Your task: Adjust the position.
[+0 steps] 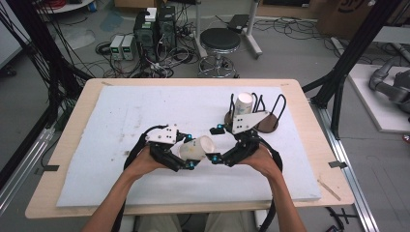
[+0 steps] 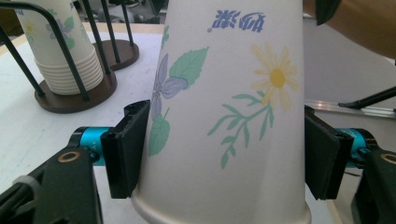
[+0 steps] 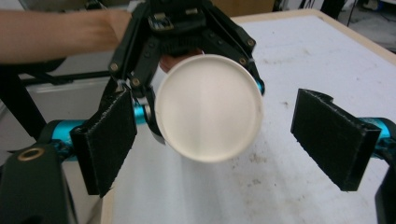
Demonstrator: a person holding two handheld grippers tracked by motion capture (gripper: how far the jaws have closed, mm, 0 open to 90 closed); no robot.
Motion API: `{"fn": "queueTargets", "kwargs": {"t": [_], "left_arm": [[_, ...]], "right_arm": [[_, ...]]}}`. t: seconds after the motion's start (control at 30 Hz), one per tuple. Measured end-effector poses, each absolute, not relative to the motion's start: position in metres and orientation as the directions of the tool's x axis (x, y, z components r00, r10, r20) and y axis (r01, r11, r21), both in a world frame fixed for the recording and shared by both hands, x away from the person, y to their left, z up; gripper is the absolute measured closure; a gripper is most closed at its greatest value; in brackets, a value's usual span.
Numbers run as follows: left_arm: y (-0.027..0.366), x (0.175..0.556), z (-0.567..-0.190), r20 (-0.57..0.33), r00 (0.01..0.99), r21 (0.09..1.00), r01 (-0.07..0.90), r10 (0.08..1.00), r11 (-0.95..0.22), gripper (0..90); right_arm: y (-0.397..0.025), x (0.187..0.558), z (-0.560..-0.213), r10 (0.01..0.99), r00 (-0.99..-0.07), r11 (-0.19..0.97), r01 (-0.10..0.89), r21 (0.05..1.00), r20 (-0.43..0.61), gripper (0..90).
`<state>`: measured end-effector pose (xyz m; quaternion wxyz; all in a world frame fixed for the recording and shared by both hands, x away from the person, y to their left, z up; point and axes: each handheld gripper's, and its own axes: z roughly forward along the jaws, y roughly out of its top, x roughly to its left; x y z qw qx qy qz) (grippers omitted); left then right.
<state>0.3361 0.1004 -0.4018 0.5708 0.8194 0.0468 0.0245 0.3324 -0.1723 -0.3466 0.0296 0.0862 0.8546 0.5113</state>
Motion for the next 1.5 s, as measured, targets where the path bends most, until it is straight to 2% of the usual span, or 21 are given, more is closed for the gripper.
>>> {"fn": "queueTargets", "kwargs": {"t": [0.27, 0.5, 0.87, 1.5], "left_arm": [[0.109, 0.332, -0.392, 0.018, 0.995, 0.857, 0.038, 0.103, -0.515, 26.9], [0.113, 0.335, -0.382, 0.024, 0.997, 0.76, 0.033, 0.079, -0.649, 27.1], [0.108, 0.34, -0.364, 0.005, 0.998, 0.65, 0.04, 0.056, -0.759, 27.1], [0.084, 0.341, -0.364, -0.011, 0.999, 0.628, 0.038, 0.041, -0.778, 27.0]], "right_arm": [[-0.168, 0.328, -0.342, 0.178, -0.984, 0.597, 0.109, 0.795, 0.001, 14.7], [-0.152, 0.327, -0.336, 0.147, -0.988, 0.755, 0.087, 0.649, -0.037, 14.7], [-0.13, 0.327, -0.334, 0.107, -0.991, 0.887, 0.061, 0.457, -0.076, 14.7], [-0.109, 0.331, -0.339, 0.079, -0.994, 0.9, 0.038, 0.434, -0.077, 14.9]]}}
